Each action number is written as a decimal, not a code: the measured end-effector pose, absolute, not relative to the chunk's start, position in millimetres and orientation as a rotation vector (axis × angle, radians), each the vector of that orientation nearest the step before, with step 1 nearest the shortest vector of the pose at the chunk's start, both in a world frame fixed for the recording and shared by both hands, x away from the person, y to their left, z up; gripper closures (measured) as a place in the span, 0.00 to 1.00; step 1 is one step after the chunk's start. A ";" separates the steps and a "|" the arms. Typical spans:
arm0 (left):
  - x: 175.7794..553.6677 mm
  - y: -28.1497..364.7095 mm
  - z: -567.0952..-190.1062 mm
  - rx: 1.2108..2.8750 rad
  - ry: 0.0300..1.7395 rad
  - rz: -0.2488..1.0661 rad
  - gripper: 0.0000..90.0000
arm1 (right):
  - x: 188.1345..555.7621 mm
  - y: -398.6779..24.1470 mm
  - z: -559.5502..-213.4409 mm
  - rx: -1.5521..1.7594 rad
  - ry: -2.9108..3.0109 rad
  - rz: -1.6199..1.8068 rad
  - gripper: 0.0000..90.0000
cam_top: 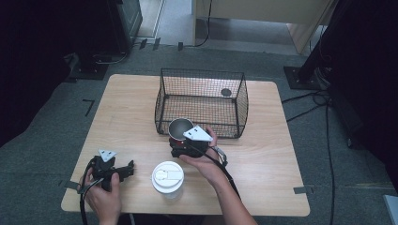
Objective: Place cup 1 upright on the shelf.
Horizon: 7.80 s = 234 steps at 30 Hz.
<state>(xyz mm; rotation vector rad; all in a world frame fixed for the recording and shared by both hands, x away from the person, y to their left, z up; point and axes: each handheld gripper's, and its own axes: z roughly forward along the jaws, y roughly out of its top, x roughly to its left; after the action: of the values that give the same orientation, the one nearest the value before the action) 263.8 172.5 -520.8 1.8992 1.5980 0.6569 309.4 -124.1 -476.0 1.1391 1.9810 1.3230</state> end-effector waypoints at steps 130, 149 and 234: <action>263.8 172.4 -520.7 1.901 1.599 0.656 0.00 | 402.4 -190.4 -371.2 1.211 1.531 1.410 0.08; 263.8 172.5 -520.7 1.901 1.599 0.657 0.00 | 450.7 -199.3 -402.8 1.339 1.512 1.292 0.08; 264.3 172.0 -520.7 1.900 1.599 0.656 0.00 | 400.8 -208.1 -385.0 1.304 1.561 1.278 0.00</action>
<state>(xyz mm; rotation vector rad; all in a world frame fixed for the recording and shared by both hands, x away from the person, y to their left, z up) 264.3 172.0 -520.7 1.9002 1.5993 0.6556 400.8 -208.1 -385.0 1.3036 1.5612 1.2777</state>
